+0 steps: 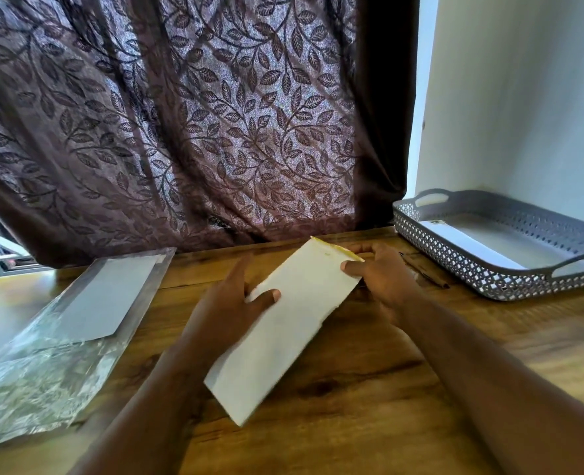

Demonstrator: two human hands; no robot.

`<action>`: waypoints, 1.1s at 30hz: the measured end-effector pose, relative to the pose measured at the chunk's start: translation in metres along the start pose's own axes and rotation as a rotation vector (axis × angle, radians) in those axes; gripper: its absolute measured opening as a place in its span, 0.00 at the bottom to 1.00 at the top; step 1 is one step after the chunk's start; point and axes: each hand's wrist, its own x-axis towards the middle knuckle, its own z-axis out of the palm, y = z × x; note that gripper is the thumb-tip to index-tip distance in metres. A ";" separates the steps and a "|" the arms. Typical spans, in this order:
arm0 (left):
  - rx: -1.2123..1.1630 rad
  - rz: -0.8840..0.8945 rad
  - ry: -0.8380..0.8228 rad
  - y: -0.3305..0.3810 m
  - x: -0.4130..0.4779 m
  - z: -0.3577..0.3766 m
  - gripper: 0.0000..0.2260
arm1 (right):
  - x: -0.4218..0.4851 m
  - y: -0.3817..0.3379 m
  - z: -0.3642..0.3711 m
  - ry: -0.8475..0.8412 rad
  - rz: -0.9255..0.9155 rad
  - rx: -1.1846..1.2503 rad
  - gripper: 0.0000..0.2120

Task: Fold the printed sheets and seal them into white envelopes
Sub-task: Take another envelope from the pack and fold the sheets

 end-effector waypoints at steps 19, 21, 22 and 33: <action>-0.982 -0.359 -0.168 0.009 -0.001 0.016 0.09 | -0.008 0.017 0.017 -0.387 -0.165 -0.093 0.10; -0.953 -0.362 -0.155 0.011 0.000 0.015 0.09 | -0.009 0.016 0.015 -0.400 -0.187 -0.085 0.10; -0.952 -0.360 -0.152 0.012 0.000 0.014 0.11 | -0.010 0.015 0.015 -0.400 -0.196 -0.088 0.10; -0.788 -0.446 -0.112 0.015 0.007 0.015 0.09 | -0.013 0.013 0.015 -0.410 -0.427 -0.383 0.08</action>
